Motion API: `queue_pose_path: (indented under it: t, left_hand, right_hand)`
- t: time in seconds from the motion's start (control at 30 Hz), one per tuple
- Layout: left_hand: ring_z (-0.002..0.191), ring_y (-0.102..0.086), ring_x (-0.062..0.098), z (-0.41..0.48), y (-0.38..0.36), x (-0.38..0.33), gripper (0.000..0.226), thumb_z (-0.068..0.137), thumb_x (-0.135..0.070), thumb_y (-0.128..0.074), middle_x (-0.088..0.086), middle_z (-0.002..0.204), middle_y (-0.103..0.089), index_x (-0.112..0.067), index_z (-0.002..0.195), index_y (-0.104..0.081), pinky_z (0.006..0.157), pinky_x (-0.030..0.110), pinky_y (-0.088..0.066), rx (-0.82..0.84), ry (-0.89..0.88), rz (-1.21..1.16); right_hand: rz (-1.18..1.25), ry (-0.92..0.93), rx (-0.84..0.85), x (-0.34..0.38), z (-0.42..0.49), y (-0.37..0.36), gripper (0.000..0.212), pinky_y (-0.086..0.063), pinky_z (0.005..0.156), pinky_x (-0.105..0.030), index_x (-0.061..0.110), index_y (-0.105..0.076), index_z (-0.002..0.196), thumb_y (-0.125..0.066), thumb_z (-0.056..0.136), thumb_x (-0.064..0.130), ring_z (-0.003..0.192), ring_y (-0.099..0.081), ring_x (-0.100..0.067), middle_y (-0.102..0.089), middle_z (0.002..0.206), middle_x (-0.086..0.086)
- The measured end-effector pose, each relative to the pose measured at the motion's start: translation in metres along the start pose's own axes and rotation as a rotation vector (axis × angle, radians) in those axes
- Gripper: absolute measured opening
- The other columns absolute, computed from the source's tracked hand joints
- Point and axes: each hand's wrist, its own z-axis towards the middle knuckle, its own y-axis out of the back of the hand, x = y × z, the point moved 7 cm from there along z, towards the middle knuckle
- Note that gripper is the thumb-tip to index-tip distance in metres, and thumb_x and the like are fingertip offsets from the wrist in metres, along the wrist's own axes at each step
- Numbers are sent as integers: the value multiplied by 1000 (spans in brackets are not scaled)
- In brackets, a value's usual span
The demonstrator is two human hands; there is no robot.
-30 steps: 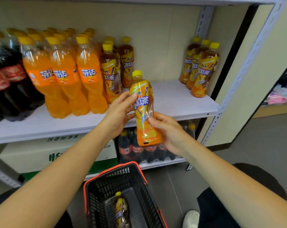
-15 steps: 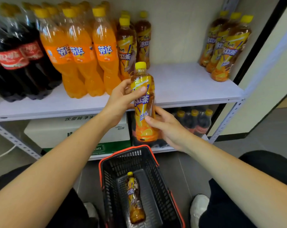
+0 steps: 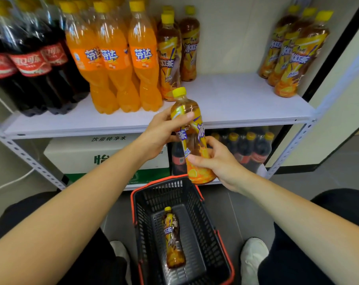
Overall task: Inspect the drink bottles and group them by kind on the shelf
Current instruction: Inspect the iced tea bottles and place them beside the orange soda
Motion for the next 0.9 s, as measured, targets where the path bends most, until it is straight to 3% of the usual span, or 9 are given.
queue_pose_path:
  t: [0.1,0.23,0.37,0.47,0.57,0.67,0.77,0.83,0.9]
  left_hand:
    - [98,-73,19,-1,1,-2,49,76,-38,-81,1,109,-75,-25,121,-68,72,34,-59,-4,-33,-24]
    - [93,-73,18,-1,3,0,51,85,-29,-72,2,110,-74,-18,133,-59,71,33,-58,-11,-20,-114]
    - [91,-73,14,0,-4,-3,32,83,-38,-73,-3,107,-75,-33,115,-69,75,29,-58,40,-6,-36]
    - [99,-73,16,0,-5,-3,41,73,-48,-80,-1,112,-76,-37,111,-68,86,39,-59,0,-13,79]
    - [98,-74,20,0,-2,-3,45,75,-36,-81,7,115,-74,-27,117,-68,86,48,-60,-40,-36,64]
    - [101,-73,22,0,-2,-4,59,78,-26,-79,10,118,-73,-17,134,-60,82,42,-61,-23,-62,16]
    - [105,-71,25,0,-3,-3,68,81,-22,-75,12,120,-73,-15,144,-51,90,45,-59,8,-46,-34]
    - [107,-70,24,1,-5,-5,67,81,-23,-74,9,120,-73,-17,144,-52,91,45,-59,24,-44,-31]
    - [105,-71,14,0,-7,-9,64,80,-26,-77,5,121,-71,-21,141,-57,81,34,-60,23,-56,44]
  right_hand:
    - [42,-4,54,1,-3,0,63,-58,83,-40,18,-58,123,-87,69,34,98,-74,-21,-77,106,-5]
    - [77,-28,139,7,-4,-1,53,-56,96,-45,16,-61,134,-71,83,24,112,-70,-30,-72,122,-13]
    - [75,39,41,12,-6,8,53,-58,85,-39,18,-64,129,-80,79,25,104,-73,-25,-76,115,-10]
    - [24,63,-41,13,-5,15,66,-59,78,-34,19,-63,124,-89,66,36,100,-74,-21,-77,112,-6]
    - [-8,43,-30,12,-4,13,72,-58,80,-32,18,-61,124,-89,62,41,100,-73,-16,-76,112,-2]
    - [77,-25,70,12,-1,7,57,-57,90,-40,13,-62,128,-79,75,27,105,-71,-24,-75,114,-7]
    - [70,-34,110,18,0,7,53,-56,98,-46,9,-64,128,-74,78,20,107,-70,-31,-74,115,-14]
    - [32,5,72,20,0,11,55,-57,95,-45,9,-65,128,-78,75,20,106,-71,-29,-74,116,-15]
    - [-29,54,-9,21,-1,17,56,-60,86,-40,12,-66,124,-84,72,20,101,-73,-24,-76,112,-10]
